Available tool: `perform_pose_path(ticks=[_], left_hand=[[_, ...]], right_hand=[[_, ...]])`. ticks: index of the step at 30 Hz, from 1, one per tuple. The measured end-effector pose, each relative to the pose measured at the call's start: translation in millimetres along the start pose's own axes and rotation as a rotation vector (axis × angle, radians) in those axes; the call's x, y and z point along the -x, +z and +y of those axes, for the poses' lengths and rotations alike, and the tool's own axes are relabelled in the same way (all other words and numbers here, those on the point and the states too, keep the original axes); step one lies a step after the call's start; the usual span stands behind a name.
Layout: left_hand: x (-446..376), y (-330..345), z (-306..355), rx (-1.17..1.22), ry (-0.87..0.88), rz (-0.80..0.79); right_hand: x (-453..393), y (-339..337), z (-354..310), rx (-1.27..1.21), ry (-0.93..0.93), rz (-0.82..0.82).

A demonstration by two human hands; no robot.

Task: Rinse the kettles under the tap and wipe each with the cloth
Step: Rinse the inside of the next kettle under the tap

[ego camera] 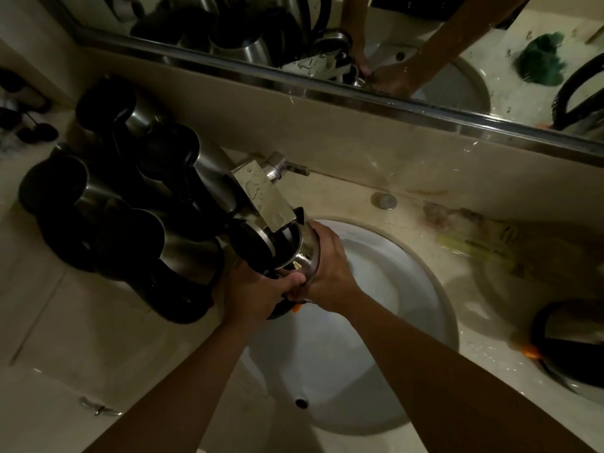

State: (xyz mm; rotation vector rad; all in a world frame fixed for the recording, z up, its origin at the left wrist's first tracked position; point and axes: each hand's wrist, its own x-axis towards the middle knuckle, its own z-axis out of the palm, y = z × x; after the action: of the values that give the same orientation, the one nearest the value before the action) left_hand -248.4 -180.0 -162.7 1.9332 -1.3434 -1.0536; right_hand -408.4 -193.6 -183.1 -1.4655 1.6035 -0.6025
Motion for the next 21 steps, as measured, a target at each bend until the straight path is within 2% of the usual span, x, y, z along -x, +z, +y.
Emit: perform_pose_path(ticks=[21], left_hand=[[2, 0, 12, -0.055, 0.066, 0.031]], right_hand=[[1, -5, -2, -0.043, 0.009, -0.014]])
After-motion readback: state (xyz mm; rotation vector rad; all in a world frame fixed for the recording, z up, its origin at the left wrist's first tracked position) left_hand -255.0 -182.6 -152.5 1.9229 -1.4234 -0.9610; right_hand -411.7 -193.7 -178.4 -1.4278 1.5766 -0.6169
